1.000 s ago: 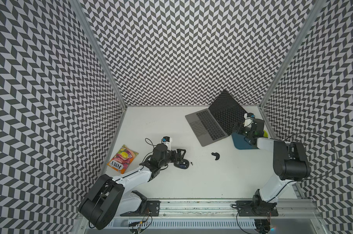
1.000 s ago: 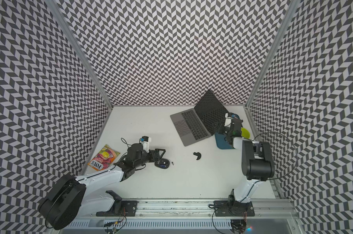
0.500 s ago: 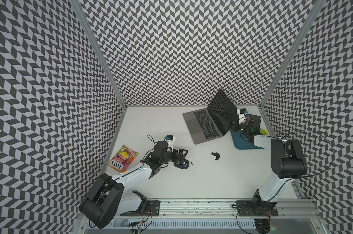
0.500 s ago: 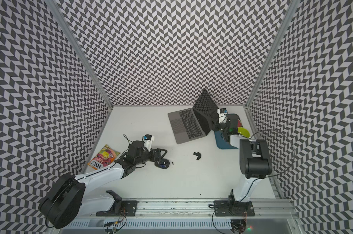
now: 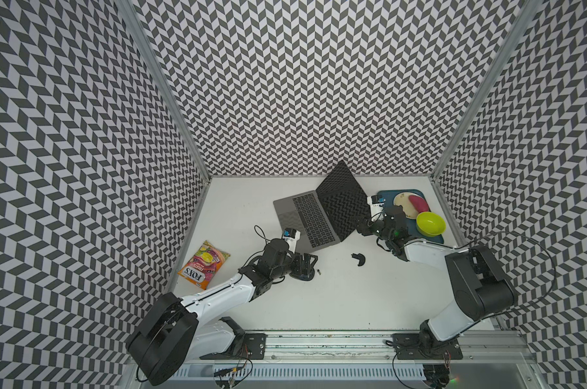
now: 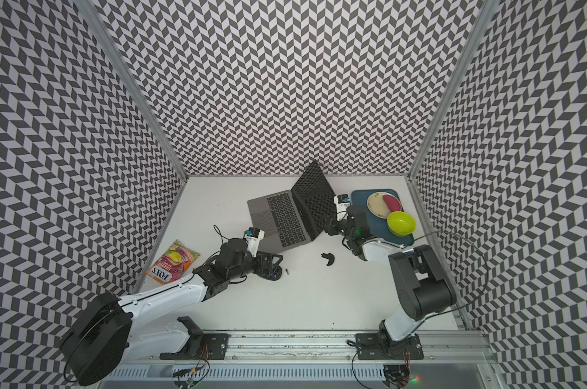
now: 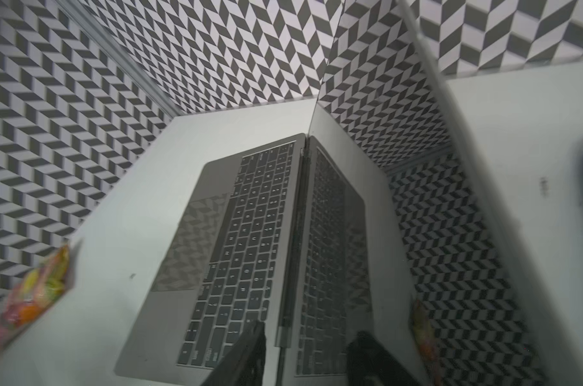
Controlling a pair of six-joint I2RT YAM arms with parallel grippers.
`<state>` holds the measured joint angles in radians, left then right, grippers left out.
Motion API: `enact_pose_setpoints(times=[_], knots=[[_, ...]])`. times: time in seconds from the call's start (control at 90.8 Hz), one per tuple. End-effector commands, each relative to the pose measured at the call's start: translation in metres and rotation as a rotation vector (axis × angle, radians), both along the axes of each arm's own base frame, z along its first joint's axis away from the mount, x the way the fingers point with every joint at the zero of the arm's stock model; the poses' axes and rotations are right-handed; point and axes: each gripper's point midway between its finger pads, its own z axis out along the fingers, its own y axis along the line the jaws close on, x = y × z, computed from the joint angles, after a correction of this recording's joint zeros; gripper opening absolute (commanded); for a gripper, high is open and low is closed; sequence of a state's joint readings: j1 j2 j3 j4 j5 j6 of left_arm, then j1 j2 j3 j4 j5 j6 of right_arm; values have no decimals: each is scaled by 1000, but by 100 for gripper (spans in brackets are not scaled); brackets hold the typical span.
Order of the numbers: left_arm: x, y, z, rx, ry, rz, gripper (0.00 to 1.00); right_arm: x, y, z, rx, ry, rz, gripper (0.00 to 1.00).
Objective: Insert the wireless mouse receiver into the laptop
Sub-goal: Move the laptop to the center of the board, then pick up the USB plug at the center of the board.
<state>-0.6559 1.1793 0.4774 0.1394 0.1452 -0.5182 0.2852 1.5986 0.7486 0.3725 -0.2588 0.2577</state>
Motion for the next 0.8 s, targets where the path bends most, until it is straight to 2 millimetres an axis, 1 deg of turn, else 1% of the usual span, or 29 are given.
enact_pose_setpoints(times=[0.0, 0.066, 0.209, 0.308, 0.364, 0.419, 0.529, 0.65, 0.705, 0.793], knots=[[7, 13, 18, -17, -58, 72, 88, -10, -12, 21, 23, 29, -78, 63], [10, 21, 23, -24, -72, 91, 89, -30, -11, 14, -6, 109, -81, 63], [14, 43, 25, -53, -70, 132, 89, -90, 10, -9, -80, 302, -15, 63], [14, 51, 24, -44, -80, 148, 89, -130, 40, -21, -136, 407, 81, 58], [14, 54, 23, -39, -81, 156, 89, -148, 59, -26, -157, 454, 133, 54], [13, 54, 21, -38, -75, 158, 89, -160, 78, -31, -177, 494, 174, 51], [11, 54, 17, -43, -63, 157, 89, -173, 110, -42, -241, 532, 225, 51], [9, 56, 14, -48, -58, 161, 89, -179, 141, -53, -295, 538, 268, 50], [8, 57, 14, -47, -61, 164, 89, -179, 149, -60, -311, 544, 275, 47], [7, 58, 15, -48, -63, 165, 89, -173, 153, -69, -339, 542, 250, 42]])
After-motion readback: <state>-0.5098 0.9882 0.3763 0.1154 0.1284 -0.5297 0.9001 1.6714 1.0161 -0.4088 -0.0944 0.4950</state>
